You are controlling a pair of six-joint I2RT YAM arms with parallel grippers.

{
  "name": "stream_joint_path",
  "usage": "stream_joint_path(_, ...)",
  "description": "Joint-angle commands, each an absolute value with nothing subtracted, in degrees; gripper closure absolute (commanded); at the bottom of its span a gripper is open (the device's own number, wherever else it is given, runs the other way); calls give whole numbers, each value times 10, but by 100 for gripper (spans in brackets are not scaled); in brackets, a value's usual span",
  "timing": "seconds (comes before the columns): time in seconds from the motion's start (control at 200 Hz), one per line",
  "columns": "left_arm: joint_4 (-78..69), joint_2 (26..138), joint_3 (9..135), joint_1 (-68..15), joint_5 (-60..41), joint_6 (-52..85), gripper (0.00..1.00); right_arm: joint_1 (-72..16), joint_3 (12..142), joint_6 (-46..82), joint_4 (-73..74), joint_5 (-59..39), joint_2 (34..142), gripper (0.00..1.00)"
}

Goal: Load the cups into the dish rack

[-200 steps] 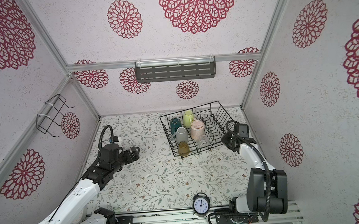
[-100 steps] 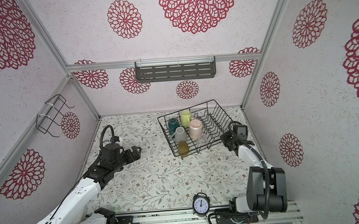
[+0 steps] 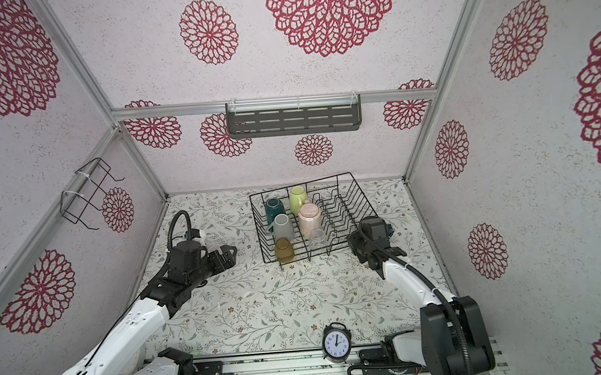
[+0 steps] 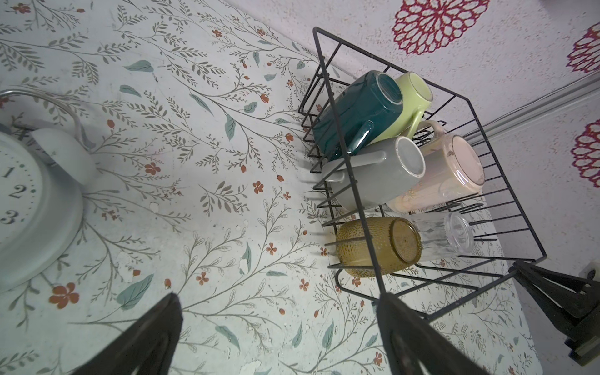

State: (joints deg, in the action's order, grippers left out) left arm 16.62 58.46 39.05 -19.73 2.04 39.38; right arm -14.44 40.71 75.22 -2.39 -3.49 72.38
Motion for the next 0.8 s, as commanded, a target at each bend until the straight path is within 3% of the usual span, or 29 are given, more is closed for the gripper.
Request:
stream_joint_path(0.0,156,577,386,-192,28,392,3,-207,405,730,-5,-73,701,96)
stream_joint_path(0.29,171,539,388,-184,72,370,3,-288,397,754,-19,-1,672,82)
stream_joint_path(0.42,172,527,390,-174,83,354,3,-286,395,716,-83,51,636,67)
stream_joint_path(0.586,192,499,385,-149,141,377,3,-269,406,613,-144,122,571,45)
stream_joint_path(0.791,171,505,374,-102,111,353,3,-148,435,379,-120,134,548,36)
